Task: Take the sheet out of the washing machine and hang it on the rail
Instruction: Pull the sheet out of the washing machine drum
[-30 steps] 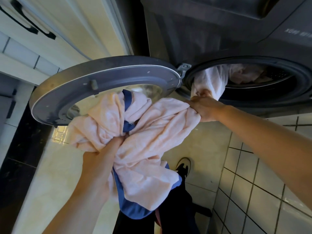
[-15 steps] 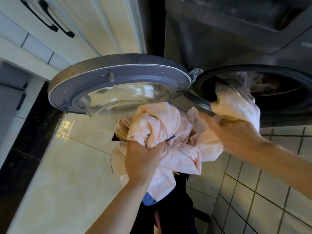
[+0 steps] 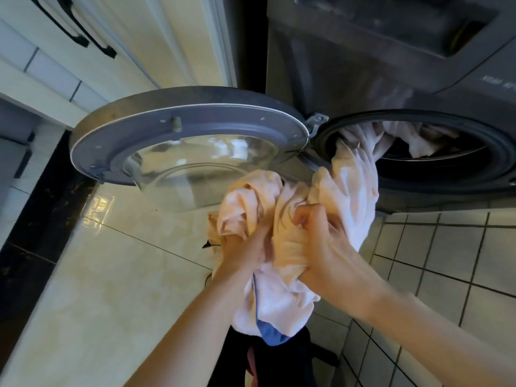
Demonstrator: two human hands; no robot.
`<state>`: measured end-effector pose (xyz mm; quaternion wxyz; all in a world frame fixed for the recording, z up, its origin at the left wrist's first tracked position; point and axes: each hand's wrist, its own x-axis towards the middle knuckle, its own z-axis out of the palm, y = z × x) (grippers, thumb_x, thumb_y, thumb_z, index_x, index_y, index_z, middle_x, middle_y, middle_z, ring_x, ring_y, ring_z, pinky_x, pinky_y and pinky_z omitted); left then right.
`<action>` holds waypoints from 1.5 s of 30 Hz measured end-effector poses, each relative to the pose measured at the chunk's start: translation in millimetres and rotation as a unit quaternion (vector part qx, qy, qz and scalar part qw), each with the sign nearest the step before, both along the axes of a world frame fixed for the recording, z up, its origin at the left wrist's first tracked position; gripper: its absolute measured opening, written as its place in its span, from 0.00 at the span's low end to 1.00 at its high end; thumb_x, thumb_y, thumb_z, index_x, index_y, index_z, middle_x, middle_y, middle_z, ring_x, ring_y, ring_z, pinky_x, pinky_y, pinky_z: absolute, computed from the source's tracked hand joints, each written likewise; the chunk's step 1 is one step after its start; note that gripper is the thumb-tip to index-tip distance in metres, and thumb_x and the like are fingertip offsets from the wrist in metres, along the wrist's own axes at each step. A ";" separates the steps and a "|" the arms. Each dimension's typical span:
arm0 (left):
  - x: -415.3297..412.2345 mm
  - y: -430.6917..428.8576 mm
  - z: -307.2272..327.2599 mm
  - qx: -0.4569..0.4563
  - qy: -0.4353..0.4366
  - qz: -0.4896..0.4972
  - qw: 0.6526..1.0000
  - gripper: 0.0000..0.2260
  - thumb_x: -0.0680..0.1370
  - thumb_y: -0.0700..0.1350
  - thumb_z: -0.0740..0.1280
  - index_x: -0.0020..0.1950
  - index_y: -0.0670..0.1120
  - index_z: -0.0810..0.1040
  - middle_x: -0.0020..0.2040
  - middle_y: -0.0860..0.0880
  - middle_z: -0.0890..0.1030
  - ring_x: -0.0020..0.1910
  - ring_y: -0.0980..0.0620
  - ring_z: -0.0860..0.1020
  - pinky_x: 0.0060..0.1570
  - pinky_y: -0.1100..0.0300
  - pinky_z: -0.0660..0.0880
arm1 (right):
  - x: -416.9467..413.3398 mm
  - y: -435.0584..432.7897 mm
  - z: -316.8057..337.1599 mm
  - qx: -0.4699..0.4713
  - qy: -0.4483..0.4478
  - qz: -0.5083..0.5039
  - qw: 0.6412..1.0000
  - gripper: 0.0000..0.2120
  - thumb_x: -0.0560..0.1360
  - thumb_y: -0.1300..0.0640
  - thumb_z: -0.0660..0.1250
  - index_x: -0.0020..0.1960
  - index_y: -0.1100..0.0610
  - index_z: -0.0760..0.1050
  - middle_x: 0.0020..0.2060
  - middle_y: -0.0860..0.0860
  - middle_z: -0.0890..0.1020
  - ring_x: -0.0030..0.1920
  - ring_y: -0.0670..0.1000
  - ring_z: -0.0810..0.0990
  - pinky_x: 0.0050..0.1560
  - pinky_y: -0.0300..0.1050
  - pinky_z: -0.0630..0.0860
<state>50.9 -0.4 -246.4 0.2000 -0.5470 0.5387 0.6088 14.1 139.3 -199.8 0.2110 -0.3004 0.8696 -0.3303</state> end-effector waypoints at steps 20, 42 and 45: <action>-4.4 -21.5 28.3 0.217 -0.036 0.051 0.974 0.18 0.67 0.57 0.75 0.47 0.44 0.83 0.41 0.42 0.85 0.40 0.46 0.85 0.39 0.55 0.80 | -4.8 -27.5 -11.3 -0.064 -0.039 0.055 0.996 0.27 0.66 0.59 0.71 0.52 0.47 0.55 0.46 0.47 0.72 0.46 0.43 0.69 0.53 0.28 0.63; 21.2 -51.5 23.7 -0.019 0.021 0.048 0.998 0.16 0.67 0.38 0.75 0.51 0.52 0.77 0.49 0.47 0.83 0.47 0.47 0.82 0.47 0.55 0.77 | -109.0 39.5 -82.6 0.282 0.076 0.265 0.919 0.54 0.63 0.36 0.73 0.74 0.41 0.38 0.74 0.42 0.50 0.75 0.55 0.45 0.73 0.60 0.48; 24.0 -62.1 23.9 -0.030 0.009 0.062 0.998 0.21 0.67 0.38 0.75 0.59 0.47 0.76 0.51 0.46 0.82 0.49 0.46 0.81 0.47 0.56 0.76 | -137.3 39.6 -109.3 0.300 0.069 0.264 0.914 0.57 0.60 0.36 0.75 0.75 0.42 0.40 0.74 0.45 0.52 0.74 0.55 0.49 0.72 0.61 0.51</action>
